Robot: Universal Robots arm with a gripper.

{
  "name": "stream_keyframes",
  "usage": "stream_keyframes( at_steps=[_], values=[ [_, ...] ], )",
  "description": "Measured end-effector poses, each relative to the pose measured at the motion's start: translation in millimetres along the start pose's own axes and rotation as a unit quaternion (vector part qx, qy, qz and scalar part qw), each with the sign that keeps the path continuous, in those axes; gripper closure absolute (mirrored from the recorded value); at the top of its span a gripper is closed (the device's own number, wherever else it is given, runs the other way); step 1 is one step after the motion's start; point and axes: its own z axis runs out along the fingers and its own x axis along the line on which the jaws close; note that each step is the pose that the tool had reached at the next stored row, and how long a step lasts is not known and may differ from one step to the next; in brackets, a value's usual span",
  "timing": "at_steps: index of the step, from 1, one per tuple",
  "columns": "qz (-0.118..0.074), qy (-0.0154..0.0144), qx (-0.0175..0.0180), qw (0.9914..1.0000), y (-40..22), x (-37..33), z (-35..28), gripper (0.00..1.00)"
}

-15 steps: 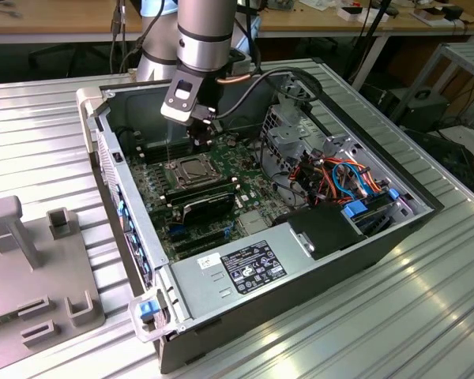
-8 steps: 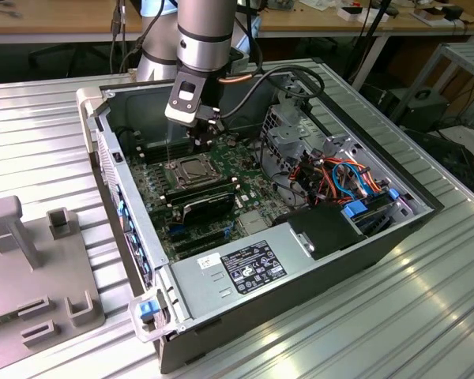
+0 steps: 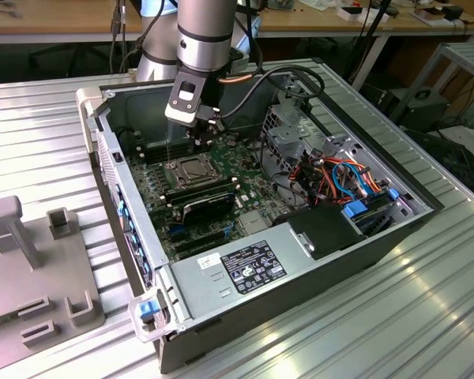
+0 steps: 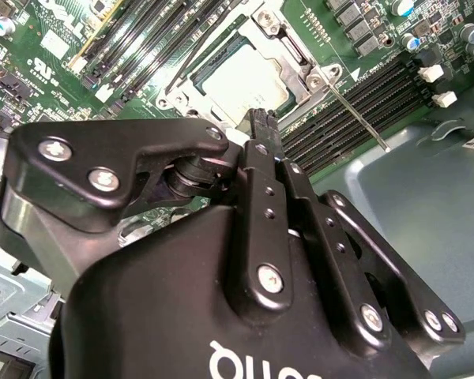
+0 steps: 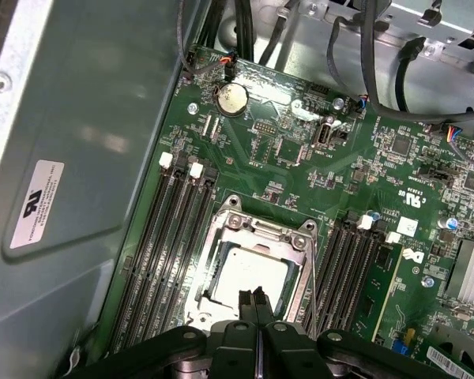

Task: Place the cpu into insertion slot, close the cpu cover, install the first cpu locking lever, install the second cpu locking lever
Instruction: 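Install the first cpu locking lever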

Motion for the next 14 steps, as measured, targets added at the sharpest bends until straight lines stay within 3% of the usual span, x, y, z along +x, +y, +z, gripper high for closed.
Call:
stream_keyframes(
  at_steps=[9,10,11,14],
  values=[
    [-0.012,0.0004,-0.0004,0.99993,0.0,0.0,0.0,0.89],
    [-0.022,0.0007,-0.0007,0.99975,-0.1,-0.1,-1.1,0.89],
    [-0.027,0.0029,-0.0016,0.99963,0.2,-0.2,-6.2,0.89],
    [-0.028,0.0036,-0.0019,0.99959,0.2,-0.2,-6.2,0.89]
  ],
)
